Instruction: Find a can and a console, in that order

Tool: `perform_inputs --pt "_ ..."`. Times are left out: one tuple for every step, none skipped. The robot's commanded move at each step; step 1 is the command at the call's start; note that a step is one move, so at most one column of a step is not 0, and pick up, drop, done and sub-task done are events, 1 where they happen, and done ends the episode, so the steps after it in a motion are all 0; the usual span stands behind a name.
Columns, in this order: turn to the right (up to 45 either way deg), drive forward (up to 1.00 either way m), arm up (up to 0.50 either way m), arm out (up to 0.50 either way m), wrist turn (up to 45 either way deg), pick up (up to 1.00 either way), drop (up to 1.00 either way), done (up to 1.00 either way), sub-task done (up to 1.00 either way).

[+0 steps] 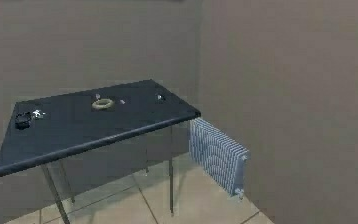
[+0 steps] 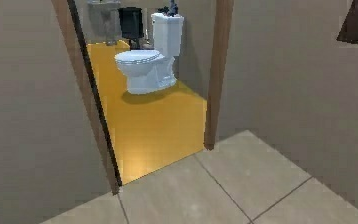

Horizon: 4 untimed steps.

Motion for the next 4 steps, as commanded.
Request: perform_inputs --pt "-45.0 0.00 0.00 0.00 0.0 0.00 0.00 0.00 0.00" --pt "-45.0 0.00 0.00 0.00 0.0 0.00 0.00 0.00 0.00" --pt "-45.0 0.00 0.00 0.00 0.0 0.00 0.00 0.00 0.00" --pt "-36.0 0.00 0.00 0.00 0.0 0.00 0.00 0.00 0.00"
